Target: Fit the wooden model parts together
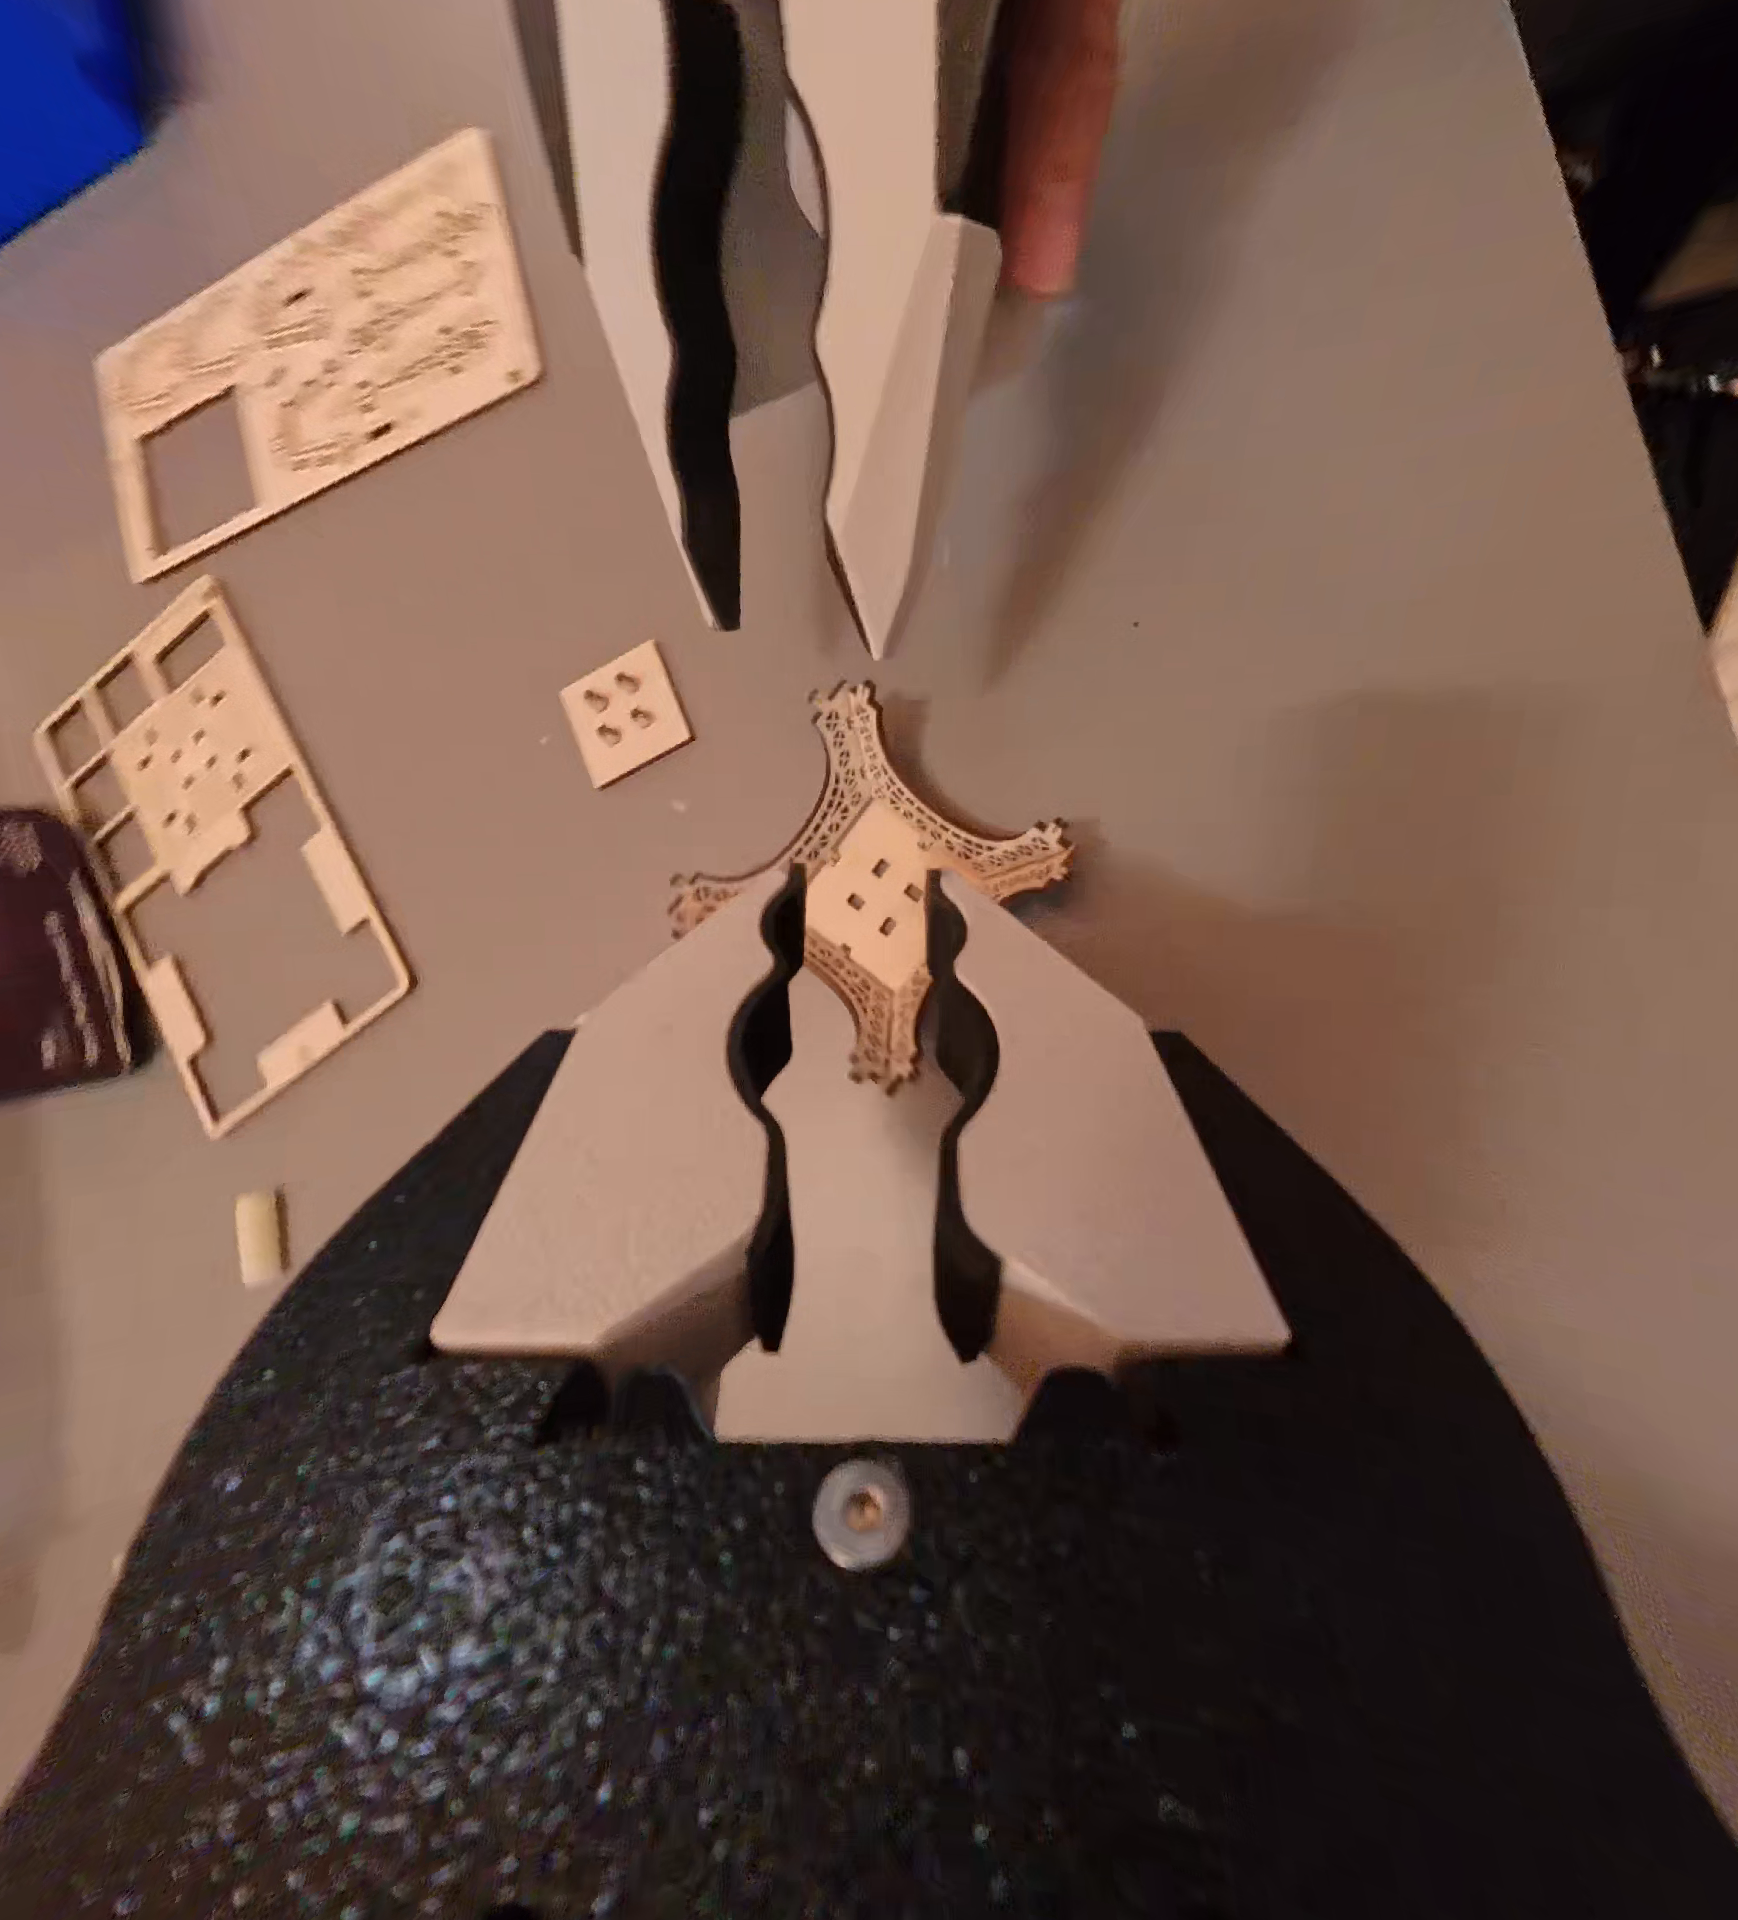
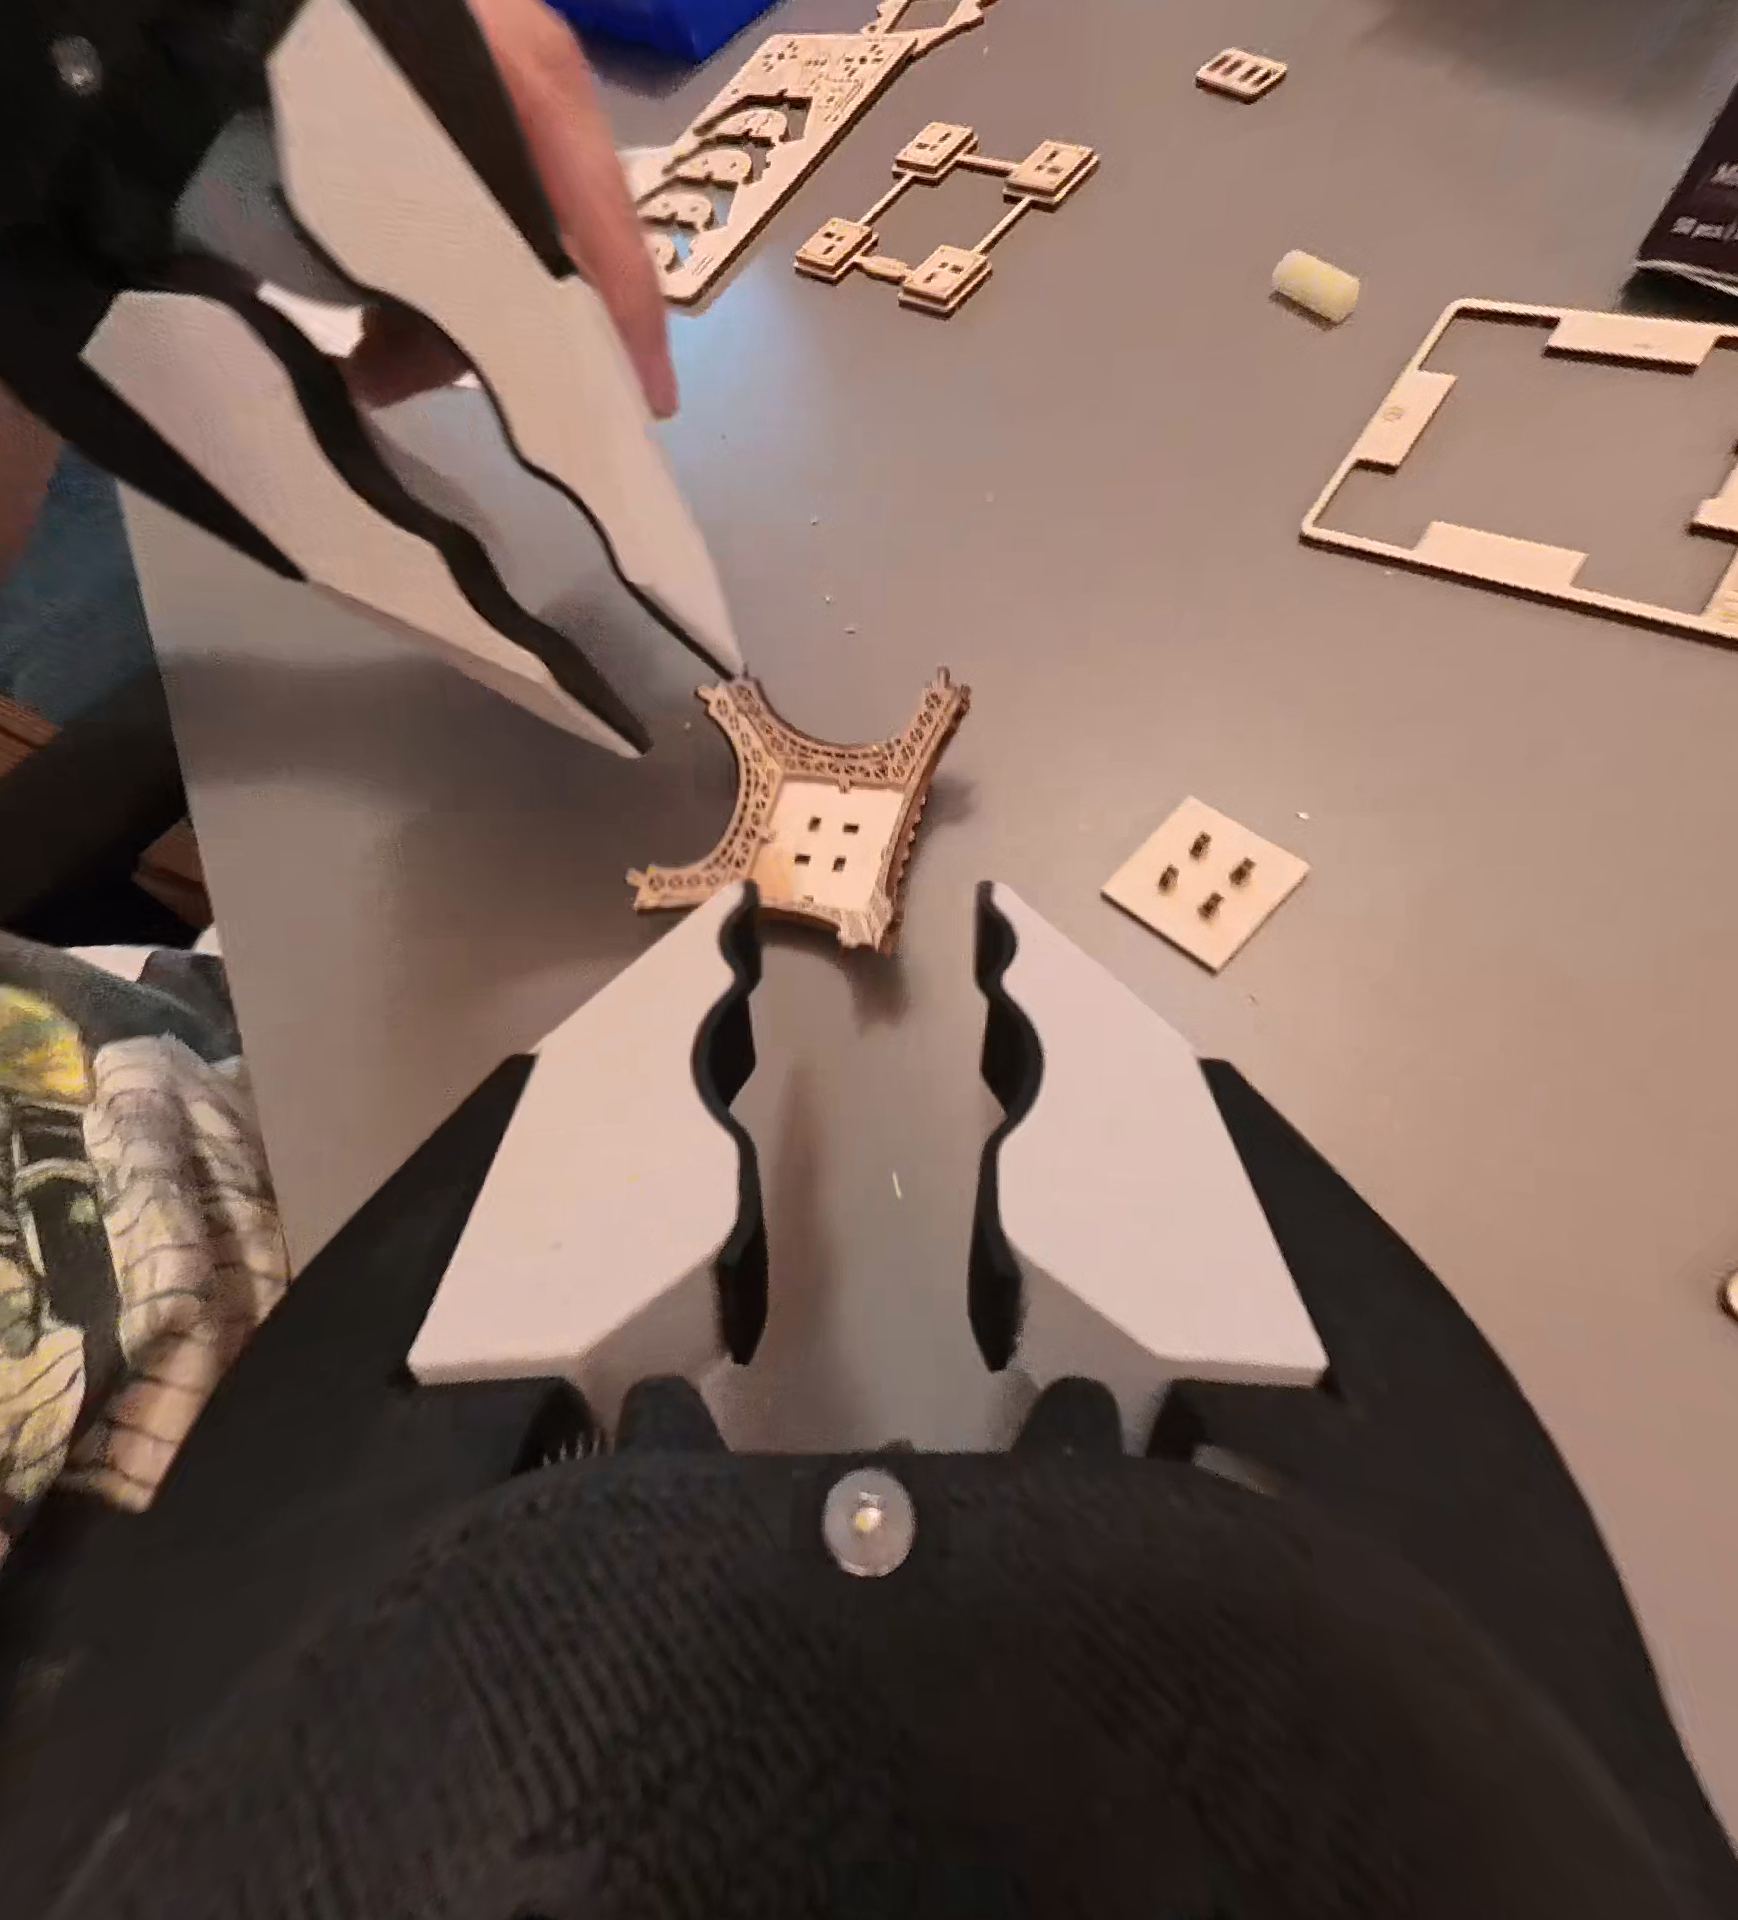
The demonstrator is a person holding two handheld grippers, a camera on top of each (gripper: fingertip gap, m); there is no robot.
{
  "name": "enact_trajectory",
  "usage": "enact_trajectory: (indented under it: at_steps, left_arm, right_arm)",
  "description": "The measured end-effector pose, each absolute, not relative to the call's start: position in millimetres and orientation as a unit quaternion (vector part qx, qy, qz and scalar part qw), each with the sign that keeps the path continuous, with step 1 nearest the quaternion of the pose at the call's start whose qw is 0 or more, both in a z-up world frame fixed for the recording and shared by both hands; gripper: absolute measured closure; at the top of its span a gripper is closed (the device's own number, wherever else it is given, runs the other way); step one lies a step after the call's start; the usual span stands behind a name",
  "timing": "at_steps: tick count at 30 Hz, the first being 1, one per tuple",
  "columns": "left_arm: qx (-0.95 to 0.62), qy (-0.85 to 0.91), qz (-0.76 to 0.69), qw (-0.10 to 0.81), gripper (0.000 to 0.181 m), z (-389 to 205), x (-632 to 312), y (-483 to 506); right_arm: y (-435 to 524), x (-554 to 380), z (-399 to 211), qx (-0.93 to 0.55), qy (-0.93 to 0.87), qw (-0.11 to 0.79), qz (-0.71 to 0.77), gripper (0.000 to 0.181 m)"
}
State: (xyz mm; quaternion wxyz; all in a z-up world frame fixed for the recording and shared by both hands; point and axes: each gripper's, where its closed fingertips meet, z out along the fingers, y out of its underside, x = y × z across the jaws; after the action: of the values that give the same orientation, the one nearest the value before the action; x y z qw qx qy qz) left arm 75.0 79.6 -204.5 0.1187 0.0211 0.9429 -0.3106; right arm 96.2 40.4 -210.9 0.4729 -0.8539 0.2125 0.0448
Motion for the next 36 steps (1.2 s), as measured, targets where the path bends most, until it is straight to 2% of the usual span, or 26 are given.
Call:
enact_trajectory:
  at_steps: [2, 5, 9, 14, 22, 28, 32, 36]
  left_arm:
    - [0.074, 0.953, -0.278, 0.091, 0.161, -211.1, 81.3, 74.0]
    - [0.13, 0.965, -0.222, 0.056, 0.16, -219.3, 96.4, 70.0]
    - [0.171, 0.968, -0.182, -0.024, 0.166, -228.1, 104.5, 61.0]
    - [0.168, 0.97, -0.118, -0.132, 0.173, -247.1, 98.7, 64.1]
    - [0.116, 0.977, -0.102, -0.148, 0.18, -254.7, 103.1, 76.9]
    - [-0.053, 0.975, -0.155, -0.147, 0.181, -251.6, 115.8, 100.1]
    - [-0.129, 0.955, -0.204, -0.173, 0.176, -240.5, 115.8, 113.2]
    - [-0.097, 0.967, -0.185, -0.144, 0.164, -239.6, 122.4, 121.8]
  right_arm:
    - [31.6, 94.2, -216.9, -0.858, 0.212, 0.465, 0.045, 0.151]
    - [18.7, 91.4, -235.4, -0.878, 0.215, 0.424, 0.053, 0.155]
    - [9.0, 92.4, -251.0, -0.889, 0.226, 0.394, 0.063, 0.155]
    - [1.3, 102.8, -251.8, -0.88, 0.247, 0.402, 0.057, 0.155]
    - [-0.3, 104.1, -253.3, -0.873, 0.248, 0.416, 0.061, 0.155]
    - [18.5, 94.6, -251.6, -0.875, 0.201, 0.437, 0.059, 0.153]
    - [35.4, 87.0, -237.7, -0.869, 0.164, 0.464, 0.045, 0.15]
    - [49.0, 85.6, -228.1, -0.866, 0.142, 0.48, 0.019, 0.156]
